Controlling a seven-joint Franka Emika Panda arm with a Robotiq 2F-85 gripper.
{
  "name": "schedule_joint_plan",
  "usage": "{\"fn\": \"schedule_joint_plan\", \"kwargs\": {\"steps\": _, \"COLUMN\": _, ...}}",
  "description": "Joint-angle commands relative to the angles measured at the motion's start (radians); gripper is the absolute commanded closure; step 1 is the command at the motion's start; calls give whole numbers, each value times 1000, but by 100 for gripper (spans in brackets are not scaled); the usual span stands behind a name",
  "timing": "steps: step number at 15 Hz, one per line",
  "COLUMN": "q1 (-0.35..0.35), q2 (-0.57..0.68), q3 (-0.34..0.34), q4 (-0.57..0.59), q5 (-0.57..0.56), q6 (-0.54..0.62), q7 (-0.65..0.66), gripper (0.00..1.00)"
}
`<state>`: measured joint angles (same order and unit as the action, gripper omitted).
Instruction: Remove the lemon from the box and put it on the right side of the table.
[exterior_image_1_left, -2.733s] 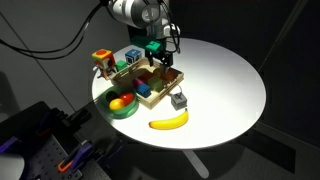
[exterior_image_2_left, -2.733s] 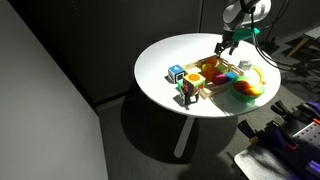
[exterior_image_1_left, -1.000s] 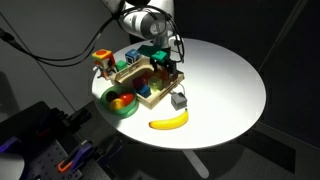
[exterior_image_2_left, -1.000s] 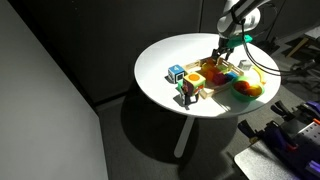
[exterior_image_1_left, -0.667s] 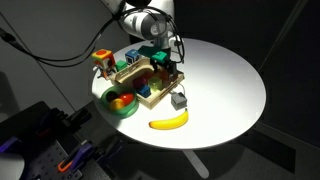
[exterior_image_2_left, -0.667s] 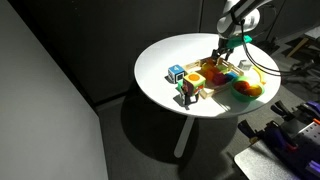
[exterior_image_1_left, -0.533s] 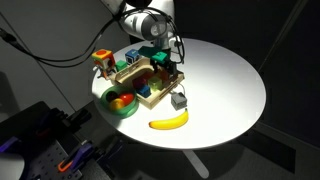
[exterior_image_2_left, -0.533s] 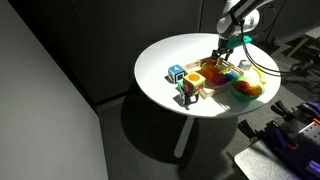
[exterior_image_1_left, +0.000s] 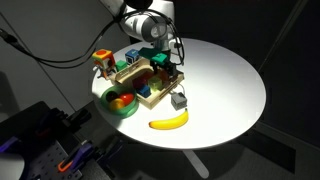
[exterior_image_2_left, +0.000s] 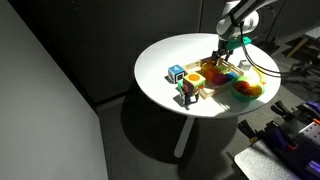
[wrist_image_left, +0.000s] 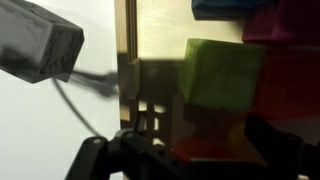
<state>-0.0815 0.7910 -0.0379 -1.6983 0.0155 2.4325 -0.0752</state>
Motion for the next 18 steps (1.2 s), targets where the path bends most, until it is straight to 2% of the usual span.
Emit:
{"fn": "schedule_joint_plan", "kwargs": {"steps": 1, "q1": -9, "q2": 15, "q3": 6, "q4": 33, "q5": -7, "q6": -28, "q7": -11, "gripper": 0}}
{"fn": "schedule_joint_plan", "kwargs": {"steps": 18, "q1": -4, "q2": 22, "q3": 3, "q4": 16, "q5": -12, "q6": -45, "q7": -8, "gripper": 0}}
